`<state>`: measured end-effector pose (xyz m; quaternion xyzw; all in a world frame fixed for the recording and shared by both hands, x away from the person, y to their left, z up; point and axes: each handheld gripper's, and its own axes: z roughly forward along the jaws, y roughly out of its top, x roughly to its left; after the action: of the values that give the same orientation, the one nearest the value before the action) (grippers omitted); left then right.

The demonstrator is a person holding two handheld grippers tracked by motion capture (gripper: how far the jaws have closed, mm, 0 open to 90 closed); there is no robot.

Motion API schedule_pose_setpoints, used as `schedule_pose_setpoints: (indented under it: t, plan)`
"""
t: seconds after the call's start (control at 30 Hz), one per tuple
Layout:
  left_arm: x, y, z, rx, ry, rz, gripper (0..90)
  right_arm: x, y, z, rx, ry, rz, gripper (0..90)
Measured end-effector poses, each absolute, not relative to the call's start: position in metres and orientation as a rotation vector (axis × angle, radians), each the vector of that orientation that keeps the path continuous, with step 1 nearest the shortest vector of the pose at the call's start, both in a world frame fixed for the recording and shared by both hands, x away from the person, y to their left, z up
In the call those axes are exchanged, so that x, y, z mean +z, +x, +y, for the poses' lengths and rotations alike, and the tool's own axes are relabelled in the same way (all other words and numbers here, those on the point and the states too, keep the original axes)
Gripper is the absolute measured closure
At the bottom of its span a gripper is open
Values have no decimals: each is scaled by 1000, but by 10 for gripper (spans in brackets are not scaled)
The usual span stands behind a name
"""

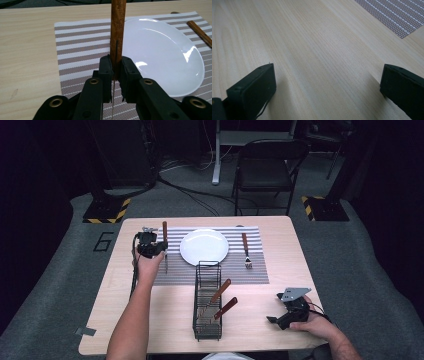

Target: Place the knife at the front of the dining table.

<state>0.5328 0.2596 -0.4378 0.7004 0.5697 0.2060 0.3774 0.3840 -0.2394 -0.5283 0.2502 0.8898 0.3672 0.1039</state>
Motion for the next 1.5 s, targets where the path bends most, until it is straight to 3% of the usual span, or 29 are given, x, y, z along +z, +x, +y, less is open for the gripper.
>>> schedule_pose_setpoints:
  t: [0.93,1.5]
  plan:
    - [-482,577,267,375,1712,1588,803,-528,384,-239,1083,733,2625,0]
    - [-497,585,270,330,1658,1654,803,-528,384,-239,1083,731,2625,0]
